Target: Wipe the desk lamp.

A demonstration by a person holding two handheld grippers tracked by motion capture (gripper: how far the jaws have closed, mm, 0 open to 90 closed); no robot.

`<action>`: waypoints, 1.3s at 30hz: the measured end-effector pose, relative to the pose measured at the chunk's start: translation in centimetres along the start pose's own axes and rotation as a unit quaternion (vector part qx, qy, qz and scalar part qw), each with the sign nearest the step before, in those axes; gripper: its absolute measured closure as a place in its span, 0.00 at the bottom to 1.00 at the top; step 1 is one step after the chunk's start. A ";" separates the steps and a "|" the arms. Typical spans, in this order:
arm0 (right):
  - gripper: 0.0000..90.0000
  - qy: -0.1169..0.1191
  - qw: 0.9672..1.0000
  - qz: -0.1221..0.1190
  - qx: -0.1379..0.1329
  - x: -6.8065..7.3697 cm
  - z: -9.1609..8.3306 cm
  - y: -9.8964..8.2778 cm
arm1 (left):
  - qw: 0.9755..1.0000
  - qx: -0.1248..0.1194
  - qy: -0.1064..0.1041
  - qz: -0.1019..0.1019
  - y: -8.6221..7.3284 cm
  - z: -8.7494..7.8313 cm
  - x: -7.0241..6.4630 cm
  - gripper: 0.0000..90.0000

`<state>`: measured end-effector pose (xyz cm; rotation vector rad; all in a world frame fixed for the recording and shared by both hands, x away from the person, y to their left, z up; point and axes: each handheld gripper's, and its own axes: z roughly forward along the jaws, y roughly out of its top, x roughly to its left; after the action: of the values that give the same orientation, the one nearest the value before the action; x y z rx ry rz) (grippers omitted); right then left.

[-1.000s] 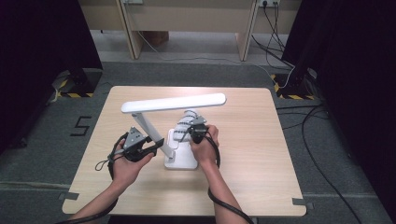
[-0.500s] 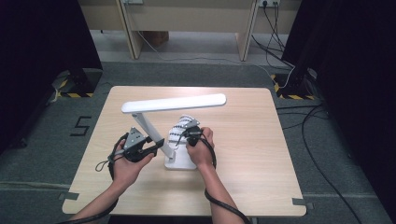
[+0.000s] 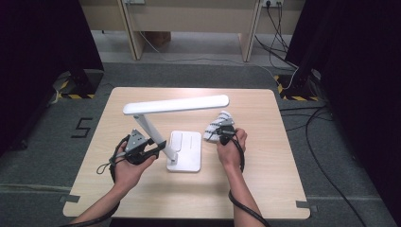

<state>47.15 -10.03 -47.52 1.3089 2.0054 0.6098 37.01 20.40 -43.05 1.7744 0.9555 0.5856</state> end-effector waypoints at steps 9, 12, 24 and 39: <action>0.67 -0.002 1.000 0.019 0.022 -1.1 0.7 -1.6 | 1.000 0.001 -0.001 0.001 0.0 0.0 -0.1 0.66; 0.62 -0.027 0.999 0.019 -0.007 -1.3 -0.4 -0.7 | 1.000 0.002 -0.001 0.002 0.0 -0.1 -0.1 0.66; 0.91 0.113 0.993 -0.018 -0.010 3.9 -0.8 -1.1 | 1.000 0.001 -0.002 0.001 -0.1 -0.1 -0.2 0.66; 0.83 0.137 0.990 -0.015 -0.010 4.6 -0.8 -2.0 | 1.000 0.000 -0.013 0.017 -0.7 -1.1 0.0 0.47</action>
<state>44.04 -6.54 -49.59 1.2331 2.2280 0.8323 35.91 21.12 -43.21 1.7963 0.9095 0.5820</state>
